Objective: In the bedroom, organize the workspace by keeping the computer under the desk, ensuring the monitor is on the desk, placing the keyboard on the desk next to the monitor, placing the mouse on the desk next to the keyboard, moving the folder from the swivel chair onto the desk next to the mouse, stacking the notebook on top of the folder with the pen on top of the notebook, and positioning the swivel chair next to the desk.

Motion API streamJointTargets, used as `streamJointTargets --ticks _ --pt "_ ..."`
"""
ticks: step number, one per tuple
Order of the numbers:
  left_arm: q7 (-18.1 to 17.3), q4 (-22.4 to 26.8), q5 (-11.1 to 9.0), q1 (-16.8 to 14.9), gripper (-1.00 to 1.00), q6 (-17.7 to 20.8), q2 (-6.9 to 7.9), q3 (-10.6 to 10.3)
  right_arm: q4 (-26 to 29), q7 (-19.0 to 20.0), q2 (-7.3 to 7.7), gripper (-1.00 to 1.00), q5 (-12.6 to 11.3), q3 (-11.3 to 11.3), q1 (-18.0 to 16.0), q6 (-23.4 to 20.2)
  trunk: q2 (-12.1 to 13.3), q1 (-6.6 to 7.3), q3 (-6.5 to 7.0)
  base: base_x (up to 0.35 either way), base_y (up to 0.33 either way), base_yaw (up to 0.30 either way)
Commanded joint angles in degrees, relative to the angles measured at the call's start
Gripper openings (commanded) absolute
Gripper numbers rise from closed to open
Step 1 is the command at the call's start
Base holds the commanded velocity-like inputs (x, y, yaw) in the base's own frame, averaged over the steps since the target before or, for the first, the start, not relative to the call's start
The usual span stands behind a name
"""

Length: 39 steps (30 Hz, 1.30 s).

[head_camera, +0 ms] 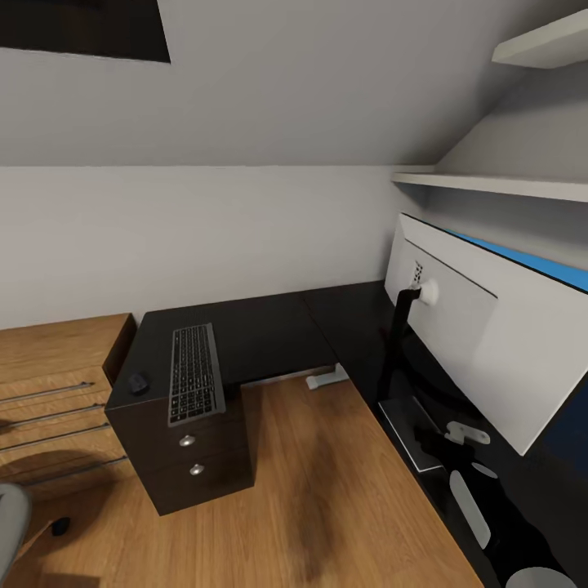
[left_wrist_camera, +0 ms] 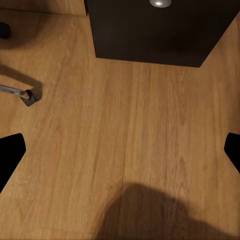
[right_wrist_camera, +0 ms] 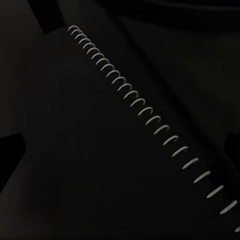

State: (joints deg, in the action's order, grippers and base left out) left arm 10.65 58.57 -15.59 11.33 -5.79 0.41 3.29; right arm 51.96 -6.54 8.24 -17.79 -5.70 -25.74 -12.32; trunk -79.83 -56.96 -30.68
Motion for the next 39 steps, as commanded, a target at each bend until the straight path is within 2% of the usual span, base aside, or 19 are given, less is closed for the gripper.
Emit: streamJointTargets --ticks 1,9,39 --pt "0.2 0.0 -0.5 0.0 1.00 -0.2 0.03 -0.1 0.1 -0.3 0.02 1.00 -0.6 0.1 0.0 -0.3 -0.4 -0.23 -0.23 0.000 0.000 0.000" --pt "0.2 0.0 -0.6 0.0 1.00 -0.2 0.03 -0.2 0.1 -0.3 0.02 1.00 -0.6 0.1 0.0 -0.3 -3.7 -1.99 -1.67 0.000 0.000 0.000" --pt "-0.2 -0.4 -0.6 0.0 1.00 -0.2 0.11 -0.1 0.2 -0.3 0.02 1.00 -0.6 0.1 0.0 -0.2 -3.7 -1.99 -1.67 0.000 0.000 0.000"
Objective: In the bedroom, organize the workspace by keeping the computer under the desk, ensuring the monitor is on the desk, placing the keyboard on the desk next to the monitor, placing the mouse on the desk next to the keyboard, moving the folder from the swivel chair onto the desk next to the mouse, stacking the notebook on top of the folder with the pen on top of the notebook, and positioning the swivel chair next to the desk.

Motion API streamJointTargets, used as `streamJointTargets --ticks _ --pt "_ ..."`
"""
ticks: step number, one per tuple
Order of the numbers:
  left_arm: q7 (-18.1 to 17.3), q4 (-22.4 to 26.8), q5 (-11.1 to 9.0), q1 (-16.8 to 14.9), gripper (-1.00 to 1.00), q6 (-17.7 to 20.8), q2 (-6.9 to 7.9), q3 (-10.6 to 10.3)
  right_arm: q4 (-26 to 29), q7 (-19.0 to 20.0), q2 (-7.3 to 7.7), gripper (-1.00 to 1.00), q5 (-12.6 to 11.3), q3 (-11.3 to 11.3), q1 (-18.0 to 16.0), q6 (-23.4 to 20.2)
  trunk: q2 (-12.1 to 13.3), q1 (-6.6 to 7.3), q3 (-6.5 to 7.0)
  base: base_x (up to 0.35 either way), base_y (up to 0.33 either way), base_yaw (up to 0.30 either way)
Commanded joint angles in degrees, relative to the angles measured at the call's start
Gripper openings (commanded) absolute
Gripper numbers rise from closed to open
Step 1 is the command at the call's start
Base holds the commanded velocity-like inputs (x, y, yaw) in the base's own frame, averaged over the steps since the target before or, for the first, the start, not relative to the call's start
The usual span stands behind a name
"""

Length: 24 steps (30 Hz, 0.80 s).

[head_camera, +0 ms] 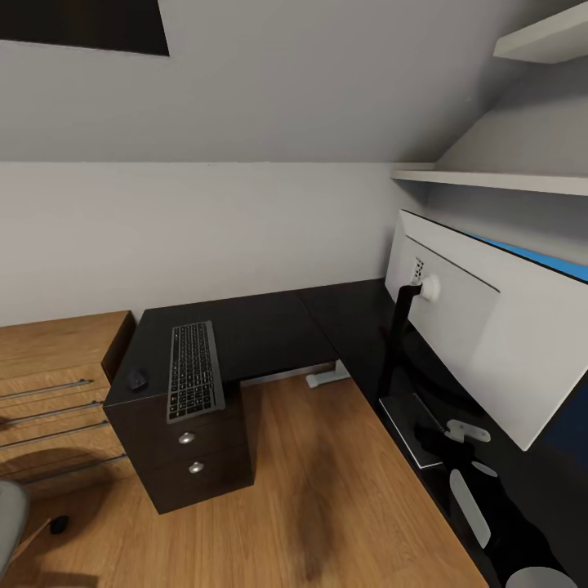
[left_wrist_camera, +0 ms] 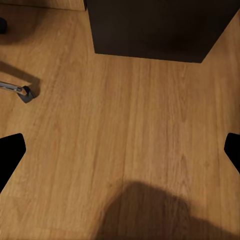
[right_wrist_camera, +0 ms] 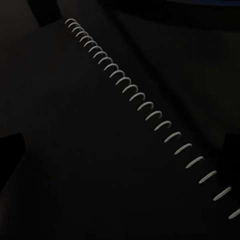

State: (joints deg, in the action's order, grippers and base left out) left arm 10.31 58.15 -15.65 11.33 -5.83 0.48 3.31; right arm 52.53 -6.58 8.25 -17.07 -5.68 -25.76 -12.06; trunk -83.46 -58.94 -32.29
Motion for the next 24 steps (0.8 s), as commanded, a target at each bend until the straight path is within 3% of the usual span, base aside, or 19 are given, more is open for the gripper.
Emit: streamJointTargets --ticks 1,24 --pt "0.2 -0.1 -0.5 0.0 1.00 -0.2 0.04 -0.1 -0.4 -0.2 0.01 1.00 -1.3 0.1 0.0 -0.4 0.0 -0.01 -0.05 -0.007 0.011 0.000" --pt "0.1 -0.6 -0.5 0.0 1.00 -0.2 0.04 -0.2 -0.4 -0.3 0.01 1.00 -1.3 0.1 0.0 -0.4 0.0 -0.01 -0.05 -0.015 0.049 0.000"
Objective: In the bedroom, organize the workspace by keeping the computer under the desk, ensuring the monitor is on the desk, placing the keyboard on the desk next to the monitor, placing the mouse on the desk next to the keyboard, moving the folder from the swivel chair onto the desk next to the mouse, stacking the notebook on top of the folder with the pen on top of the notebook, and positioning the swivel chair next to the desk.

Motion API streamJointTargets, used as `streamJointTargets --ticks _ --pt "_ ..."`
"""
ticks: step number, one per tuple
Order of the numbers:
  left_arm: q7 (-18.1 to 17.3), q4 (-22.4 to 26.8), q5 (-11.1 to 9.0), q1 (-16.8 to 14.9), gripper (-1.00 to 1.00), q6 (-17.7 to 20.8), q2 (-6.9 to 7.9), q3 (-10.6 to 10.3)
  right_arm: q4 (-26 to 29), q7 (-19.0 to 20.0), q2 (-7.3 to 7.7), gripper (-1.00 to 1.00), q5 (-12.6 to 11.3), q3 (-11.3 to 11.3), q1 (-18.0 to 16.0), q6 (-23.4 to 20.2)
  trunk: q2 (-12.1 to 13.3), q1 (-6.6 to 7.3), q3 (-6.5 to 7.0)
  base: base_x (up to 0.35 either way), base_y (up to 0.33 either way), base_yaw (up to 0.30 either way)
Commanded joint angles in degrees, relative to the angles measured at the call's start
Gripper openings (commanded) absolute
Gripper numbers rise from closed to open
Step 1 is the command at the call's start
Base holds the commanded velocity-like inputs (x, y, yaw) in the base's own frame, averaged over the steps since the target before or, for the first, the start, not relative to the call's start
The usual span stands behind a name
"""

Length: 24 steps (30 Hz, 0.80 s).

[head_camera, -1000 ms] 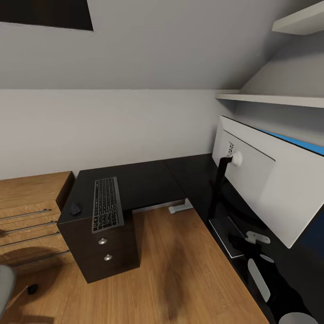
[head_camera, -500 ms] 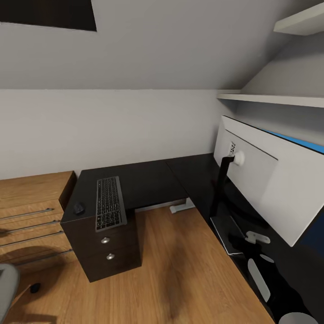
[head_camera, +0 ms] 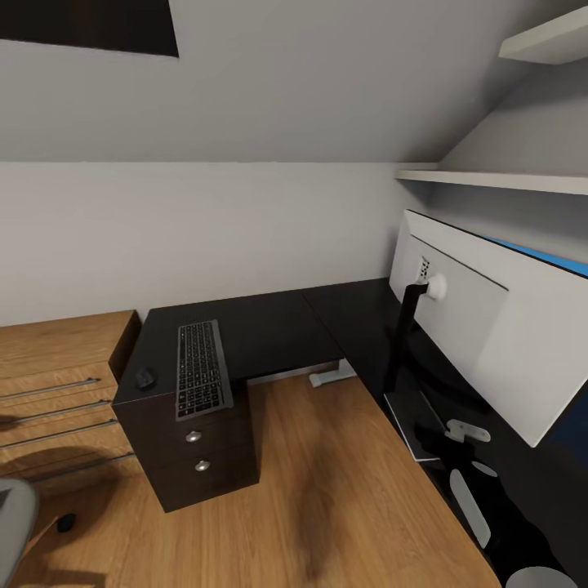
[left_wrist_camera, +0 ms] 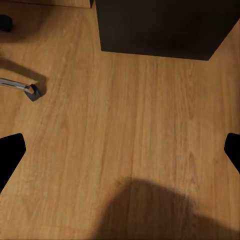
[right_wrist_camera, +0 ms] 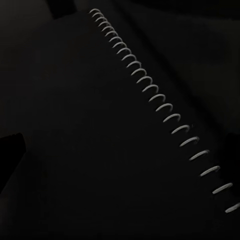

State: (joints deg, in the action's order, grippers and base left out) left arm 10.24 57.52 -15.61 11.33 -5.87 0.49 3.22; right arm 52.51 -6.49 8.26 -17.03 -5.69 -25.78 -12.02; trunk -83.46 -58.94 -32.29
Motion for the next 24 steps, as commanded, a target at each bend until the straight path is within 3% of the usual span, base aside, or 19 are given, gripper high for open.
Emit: streamJointTargets --ticks 1,24 --pt "0.2 0.1 -0.6 0.0 1.00 -0.2 0.03 -0.1 -0.4 -0.3 0.01 1.00 -1.3 0.1 0.0 -0.5 0.0 -0.01 -0.06 0.000 0.007 0.000" --pt "0.2 0.1 -0.6 0.0 1.00 -0.1 0.03 -0.1 -0.3 -0.3 0.01 1.00 -1.3 0.1 0.0 -0.5 0.0 -0.01 -0.06 -0.005 0.062 0.000"
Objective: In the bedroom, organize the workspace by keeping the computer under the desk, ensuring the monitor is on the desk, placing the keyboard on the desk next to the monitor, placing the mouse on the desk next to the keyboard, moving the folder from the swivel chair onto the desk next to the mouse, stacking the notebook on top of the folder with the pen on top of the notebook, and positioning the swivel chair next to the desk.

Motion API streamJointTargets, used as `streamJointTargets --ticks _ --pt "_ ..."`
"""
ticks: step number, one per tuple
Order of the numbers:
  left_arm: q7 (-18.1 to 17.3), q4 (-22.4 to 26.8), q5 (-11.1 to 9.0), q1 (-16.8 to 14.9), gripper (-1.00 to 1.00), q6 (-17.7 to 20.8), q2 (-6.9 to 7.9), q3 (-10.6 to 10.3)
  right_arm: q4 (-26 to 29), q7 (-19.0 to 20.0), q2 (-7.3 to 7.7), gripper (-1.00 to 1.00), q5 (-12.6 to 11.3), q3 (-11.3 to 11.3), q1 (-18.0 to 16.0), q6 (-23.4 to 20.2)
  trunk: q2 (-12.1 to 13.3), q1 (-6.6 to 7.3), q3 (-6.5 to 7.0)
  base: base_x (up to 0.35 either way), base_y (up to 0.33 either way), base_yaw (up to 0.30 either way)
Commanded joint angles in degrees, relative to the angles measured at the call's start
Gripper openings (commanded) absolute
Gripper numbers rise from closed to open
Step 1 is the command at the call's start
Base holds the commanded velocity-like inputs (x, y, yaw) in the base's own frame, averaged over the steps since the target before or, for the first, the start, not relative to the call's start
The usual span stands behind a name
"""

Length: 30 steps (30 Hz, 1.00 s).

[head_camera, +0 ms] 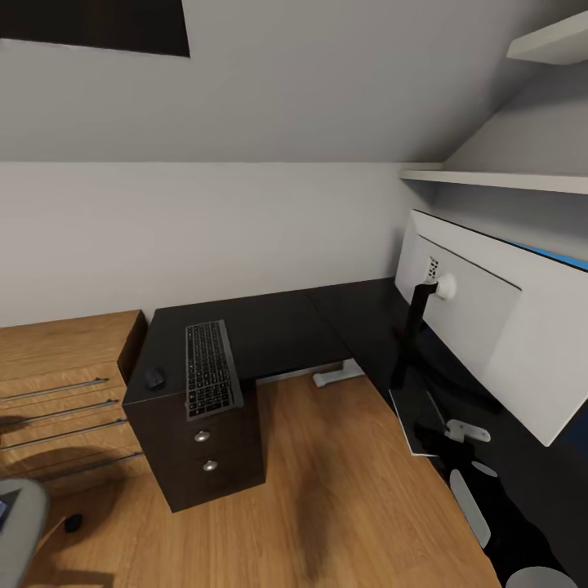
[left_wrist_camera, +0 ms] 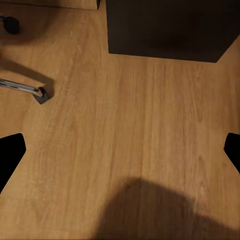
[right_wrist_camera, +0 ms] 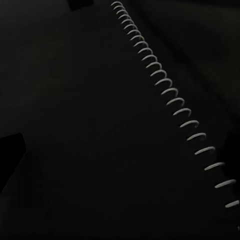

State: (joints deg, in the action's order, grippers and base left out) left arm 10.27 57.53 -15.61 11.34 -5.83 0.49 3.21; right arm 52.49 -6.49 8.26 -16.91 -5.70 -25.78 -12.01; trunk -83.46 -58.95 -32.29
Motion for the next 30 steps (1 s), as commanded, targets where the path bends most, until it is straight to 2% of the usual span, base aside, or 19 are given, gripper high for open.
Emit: streamJointTargets --ticks 1,24,30 --pt "0.2 0.0 -0.6 0.0 1.00 -0.2 0.04 -0.1 -0.2 -0.3 0.00 1.00 -1.4 0.1 0.0 -0.5 0.0 0.00 -0.06 -0.017 0.069 0.000" --pt "0.3 0.0 -0.6 0.0 1.00 -0.1 0.04 0.0 -0.2 -0.3 0.00 1.00 -1.4 0.1 0.0 -0.5 0.0 0.00 -0.06 -0.002 0.010 0.000" --pt "0.3 0.0 -0.6 0.0 1.00 -0.1 0.00 -0.1 0.0 -0.3 0.05 1.00 -1.4 -0.1 0.0 -0.4 2.4 1.32 1.02 0.000 0.000 0.000"
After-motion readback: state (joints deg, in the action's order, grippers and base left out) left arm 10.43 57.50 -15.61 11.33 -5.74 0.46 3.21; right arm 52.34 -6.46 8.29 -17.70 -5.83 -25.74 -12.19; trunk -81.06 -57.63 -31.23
